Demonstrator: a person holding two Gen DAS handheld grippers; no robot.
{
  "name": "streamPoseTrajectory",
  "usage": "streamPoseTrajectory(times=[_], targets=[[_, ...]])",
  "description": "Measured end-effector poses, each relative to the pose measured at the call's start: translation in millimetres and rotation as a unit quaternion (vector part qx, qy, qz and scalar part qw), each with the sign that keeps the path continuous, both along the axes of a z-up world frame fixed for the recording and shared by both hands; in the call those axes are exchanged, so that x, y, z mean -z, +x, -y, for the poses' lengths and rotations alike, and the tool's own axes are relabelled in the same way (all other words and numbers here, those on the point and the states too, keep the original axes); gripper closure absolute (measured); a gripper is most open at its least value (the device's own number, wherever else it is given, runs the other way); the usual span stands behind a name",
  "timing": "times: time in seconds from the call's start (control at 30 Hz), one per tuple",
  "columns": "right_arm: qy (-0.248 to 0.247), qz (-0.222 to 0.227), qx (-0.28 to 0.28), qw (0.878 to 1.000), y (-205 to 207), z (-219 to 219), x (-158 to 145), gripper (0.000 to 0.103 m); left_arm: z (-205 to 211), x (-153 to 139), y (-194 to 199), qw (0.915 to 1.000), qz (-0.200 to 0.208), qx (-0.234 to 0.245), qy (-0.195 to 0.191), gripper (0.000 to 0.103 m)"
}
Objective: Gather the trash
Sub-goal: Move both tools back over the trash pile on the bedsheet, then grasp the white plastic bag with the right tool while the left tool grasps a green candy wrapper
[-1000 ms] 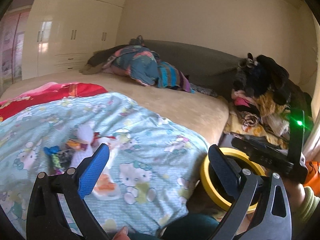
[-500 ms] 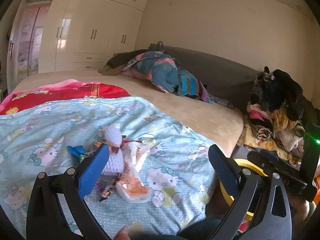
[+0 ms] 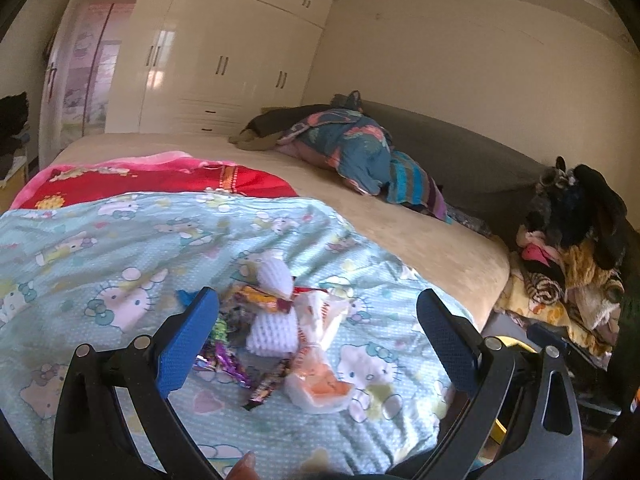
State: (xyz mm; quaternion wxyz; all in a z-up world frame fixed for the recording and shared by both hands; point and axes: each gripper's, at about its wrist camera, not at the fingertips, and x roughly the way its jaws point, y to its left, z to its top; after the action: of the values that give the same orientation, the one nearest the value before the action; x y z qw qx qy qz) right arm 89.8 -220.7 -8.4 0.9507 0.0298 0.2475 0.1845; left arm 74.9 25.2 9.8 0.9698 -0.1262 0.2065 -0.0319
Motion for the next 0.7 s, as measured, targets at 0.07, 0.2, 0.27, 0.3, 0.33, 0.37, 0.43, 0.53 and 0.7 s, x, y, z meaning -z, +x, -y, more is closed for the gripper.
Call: streamPoseTrajectory(times=[0.07, 0.2, 0.27, 0.3, 0.33, 0.37, 0.43, 0.53, 0.7], targets=[[-0.01, -0.004, -0.018, 1.0, 1.7, -11.3, 2.1, 0.017, -7.5, 0.0, 0.9, 1.0, 0.0, -0.009, -0.001, 0.007], [-0.026, -0.018, -0.044, 0.999, 6.5, -31.8, 8.6, 0.017, -23.2, 1.7, 1.8, 0.9996, -0.004, -0.028, -0.007, 0.007], [-0.03, -0.026, -0.059, 0.998, 9.1, -41.3, 12.0, 0.017, -30.2, 3.2, 2.4, 0.9993, -0.006, -0.036, -0.011, 0.007], [-0.03, -0.03, -0.064, 0.997, 10.6, -45.1, 14.0, 0.017, -33.9, 4.1, 2.7, 0.9991, -0.007, -0.041, -0.012, 0.007], [-0.031, -0.034, -0.069, 0.997, 11.6, -49.1, 15.8, 0.017, -38.8, 5.2, 3.3, 0.9988, -0.009, -0.047, -0.013, 0.007], [-0.033, -0.039, -0.076, 0.996, 13.8, -54.5, 18.6, 0.017, -43.2, 6.1, 4.1, 0.9985, -0.01, -0.051, -0.015, 0.007], [-0.039, -0.043, -0.08, 0.995, 16.2, -61.0, 22.0, 0.017, -49.2, 7.3, 4.8, 0.9981, -0.012, -0.057, -0.018, 0.007], [-0.046, -0.053, -0.091, 0.993, 21.4, -72.2, 28.3, 0.017, -59.3, 10.7, 5.8, 0.9973, -0.015, -0.069, -0.019, 0.007], [-0.058, -0.073, -0.11, 0.99, 35.1, -90.5, 38.0, 0.017, -70.6, 20.3, 8.5, 0.9959, -0.027, -0.083, -0.023, 0.007]])
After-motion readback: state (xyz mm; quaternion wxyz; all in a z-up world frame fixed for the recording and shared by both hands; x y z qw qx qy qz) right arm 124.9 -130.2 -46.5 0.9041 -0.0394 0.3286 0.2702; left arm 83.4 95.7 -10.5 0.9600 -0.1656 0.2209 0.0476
